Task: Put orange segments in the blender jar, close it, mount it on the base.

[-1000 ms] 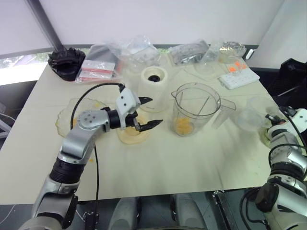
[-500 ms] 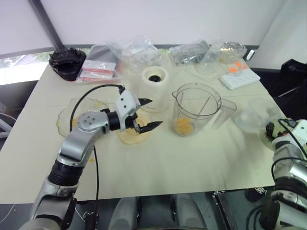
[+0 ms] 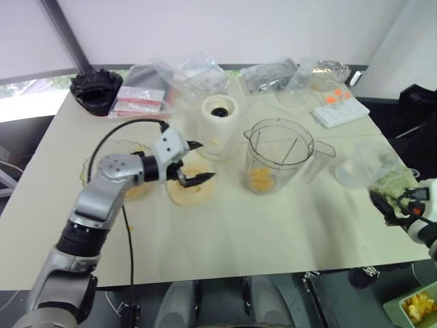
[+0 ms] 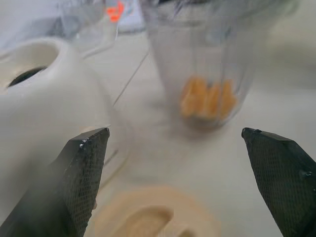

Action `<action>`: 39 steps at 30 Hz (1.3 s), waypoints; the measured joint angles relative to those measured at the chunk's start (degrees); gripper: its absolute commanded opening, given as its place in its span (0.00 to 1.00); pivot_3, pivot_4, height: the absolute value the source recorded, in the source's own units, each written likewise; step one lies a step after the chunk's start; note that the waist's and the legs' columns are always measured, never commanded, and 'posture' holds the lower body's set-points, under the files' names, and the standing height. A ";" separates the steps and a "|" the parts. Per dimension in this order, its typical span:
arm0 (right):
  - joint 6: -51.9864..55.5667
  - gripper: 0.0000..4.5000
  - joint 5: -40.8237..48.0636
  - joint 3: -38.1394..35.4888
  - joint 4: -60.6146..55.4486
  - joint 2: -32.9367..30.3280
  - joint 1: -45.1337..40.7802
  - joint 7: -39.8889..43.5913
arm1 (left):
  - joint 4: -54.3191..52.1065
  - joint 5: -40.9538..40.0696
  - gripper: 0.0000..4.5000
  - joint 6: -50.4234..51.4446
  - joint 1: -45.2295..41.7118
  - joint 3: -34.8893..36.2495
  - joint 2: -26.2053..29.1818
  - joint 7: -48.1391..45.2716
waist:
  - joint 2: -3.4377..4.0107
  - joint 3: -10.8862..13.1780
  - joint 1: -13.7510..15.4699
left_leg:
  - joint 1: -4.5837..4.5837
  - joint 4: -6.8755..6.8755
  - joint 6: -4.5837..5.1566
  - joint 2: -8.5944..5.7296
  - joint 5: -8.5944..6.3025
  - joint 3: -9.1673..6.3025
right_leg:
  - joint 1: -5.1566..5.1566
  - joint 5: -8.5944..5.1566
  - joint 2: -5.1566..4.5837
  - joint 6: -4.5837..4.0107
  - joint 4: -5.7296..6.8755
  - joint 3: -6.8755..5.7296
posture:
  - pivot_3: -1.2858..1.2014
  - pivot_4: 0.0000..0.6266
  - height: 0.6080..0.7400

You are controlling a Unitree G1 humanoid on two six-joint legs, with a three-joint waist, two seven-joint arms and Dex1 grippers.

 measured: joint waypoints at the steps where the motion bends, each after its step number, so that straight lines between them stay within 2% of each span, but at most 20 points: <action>1: 1.43 0.92 1.59 -0.93 -2.09 -1.24 0.75 1.86 | 2.23 0.48 1.00 -1.38 -1.37 -0.47 0.55 -1.54 | -0.07 0.01 -0.01 | -0.01 0.00 0.00 0.00 0.00 0.00 | 0.00 0.00 0.00 0.00 -0.05 0.00 | 0.52 0.24 1.00; 5: 5.80 0.92 6.53 -4.27 -8.41 -5.35 -0.42 5.81 | 13.63 3.02 1.00 -9.50 -6.94 -3.90 1.82 -11.99 | -0.22 0.01 -0.08 | -0.05 0.01 0.01 0.00 -0.02 0.10 | 0.00 0.01 -0.09 -0.02 -0.18 -0.01 | 0.52 0.24 1.00; 9: 8.43 0.92 9.03 -3.73 -11.56 -5.82 -5.16 4.47 | 29.47 7.61 1.00 -19.37 -12.76 -7.58 1.12 -19.90 | -0.31 0.05 0.11 | -0.15 0.00 0.01 0.00 -0.02 0.05 | -0.09 0.11 -0.10 -0.18 -0.19 -0.07 | 0.52 0.24 1.00; 12: 9.39 0.94 9.54 -2.61 -14.10 -5.85 -6.96 3.52 | 39.91 11.00 0.81 -26.11 -17.23 -9.03 -1.41 -21.99 | -0.34 0.07 0.84 | -0.20 0.00 0.05 -0.02 -0.04 0.03 | -0.11 0.14 -0.11 -0.21 -0.20 -0.10 | 0.52 0.24 1.00; 14: 9.57 0.94 9.41 -1.56 -15.10 -5.84 -7.73 2.69 | 45.65 13.85 0.59 -31.01 -18.95 -10.33 -2.50 -22.05 | -0.36 0.08 1.23 | -0.23 0.00 0.08 -0.03 -0.06 0.04 | -0.13 0.15 -0.13 -0.21 -0.22 -0.10 | 0.52 0.24 1.00; 17: 10.55 0.94 9.42 -1.42 -16.09 -5.81 -8.04 1.56 | 55.62 19.13 0.59 -38.32 -21.54 -12.20 -4.63 -18.84 | -0.43 0.12 1.37 | -0.25 0.00 0.10 -0.04 -0.07 0.03 | -0.13 0.15 -0.14 -0.19 -0.22 -0.10 | 0.52 0.24 1.00; 22: 11.05 0.94 9.50 -1.36 -18.47 -4.92 -7.92 0.45 | 65.16 24.90 0.59 -44.61 -24.32 -13.04 -7.51 -14.85 | -0.53 0.14 1.36 | -0.28 0.04 0.10 -0.04 -0.07 0.03 | -0.13 0.17 -0.13 -0.17 -0.22 -0.11 | 0.52 0.24 1.00; 29: 11.82 0.94 10.03 -1.35 -19.68 -4.42 -8.01 -0.83 | 71.26 30.00 0.59 -46.83 -27.30 -13.12 -10.69 -8.83 | -0.55 0.12 1.34 | -0.27 0.04 0.10 -0.04 -0.07 0.02 | -0.13 0.18 -0.12 -0.14 -0.17 -0.12 | 0.52 0.24 1.00; 34: 11.81 0.94 10.00 -0.94 -19.88 -3.84 -8.20 -1.66 | 73.78 32.18 0.59 -44.64 -29.24 -12.96 -13.13 -6.81 | -0.58 0.06 1.68 | -0.18 0.10 0.10 -0.06 -0.07 0.00 | 0.00 0.13 -0.13 -0.06 -0.15 -0.14 | 0.52 0.24 1.00; 37: 11.81 0.94 10.01 -0.51 -19.83 -2.93 -8.67 -2.27 | 74.31 33.78 0.42 -42.87 -30.25 -13.32 -14.70 -7.19 | -0.60 0.02 2.06 | -0.10 0.16 0.10 -0.06 -0.07 0.02 | 0.11 0.07 -0.14 0.00 -0.16 -0.13 | 0.52 0.24 1.00; 39: 11.81 0.94 9.99 0.16 -19.40 -2.51 -9.09 -2.67 | 74.55 34.62 0.20 -41.56 -30.94 -13.90 -15.89 -8.43 | -0.60 0.01 2.51 | -0.08 0.18 0.10 -0.06 -0.07 0.02 | 0.14 0.07 -0.14 0.00 -0.16 -0.13 | 0.52 0.24 1.00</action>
